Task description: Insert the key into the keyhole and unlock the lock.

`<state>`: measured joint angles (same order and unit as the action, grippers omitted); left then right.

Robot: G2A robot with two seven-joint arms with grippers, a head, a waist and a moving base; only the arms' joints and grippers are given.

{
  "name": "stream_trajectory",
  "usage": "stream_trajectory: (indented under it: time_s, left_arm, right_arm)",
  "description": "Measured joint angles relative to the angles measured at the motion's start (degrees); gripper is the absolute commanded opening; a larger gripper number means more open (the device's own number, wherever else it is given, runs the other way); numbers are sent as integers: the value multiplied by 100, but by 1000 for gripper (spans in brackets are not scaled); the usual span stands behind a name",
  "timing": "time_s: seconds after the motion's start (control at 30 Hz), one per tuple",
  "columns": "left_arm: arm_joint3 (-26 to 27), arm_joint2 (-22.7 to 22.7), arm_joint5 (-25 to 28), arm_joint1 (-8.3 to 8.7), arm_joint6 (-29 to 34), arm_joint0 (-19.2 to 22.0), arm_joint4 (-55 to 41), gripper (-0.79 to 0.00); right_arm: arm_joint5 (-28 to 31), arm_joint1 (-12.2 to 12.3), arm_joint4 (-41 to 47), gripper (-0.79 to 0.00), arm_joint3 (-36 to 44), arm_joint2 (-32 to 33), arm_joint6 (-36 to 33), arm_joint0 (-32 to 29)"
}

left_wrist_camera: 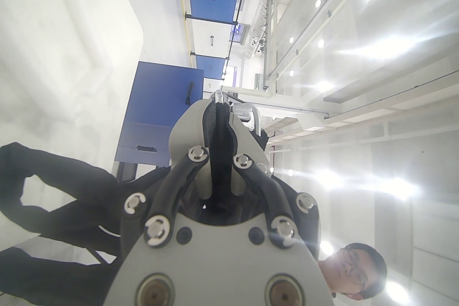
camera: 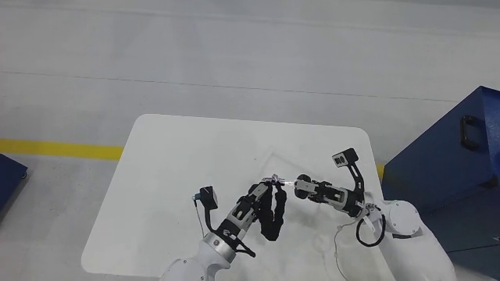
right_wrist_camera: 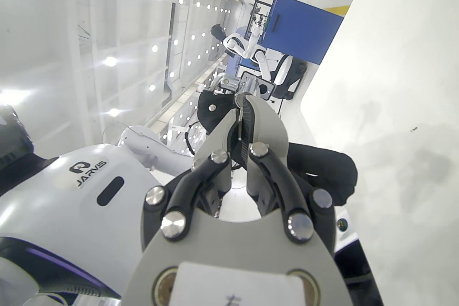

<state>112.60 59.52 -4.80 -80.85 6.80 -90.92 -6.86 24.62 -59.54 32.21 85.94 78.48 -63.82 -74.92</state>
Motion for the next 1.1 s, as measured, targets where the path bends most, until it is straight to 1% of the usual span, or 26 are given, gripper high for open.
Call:
stream_trajectory:
  time_s: [0.17, 0.43, 0.7, 1.1]
  left_arm:
    - [-28, 2, 112, 23, 49, 1, 237, -785]
    - [-54, 23, 211, 51, 149, -7, 368, -785]
    - [-60, 48, 375, 89, 282, -18, 593, -785]
    - [-72, 29, 535, 120, 294, -34, 781, -785]
  right_arm:
    - [-355, -1, 303, -785, -96, -40, -156, 36]
    - [-792, -15, 762, -785, -209, -95, -319, 66]
    - [-1377, -36, 1275, -785, -373, -164, -490, 108]
    - [-2128, -67, 1914, -785, -536, -214, -644, 128]
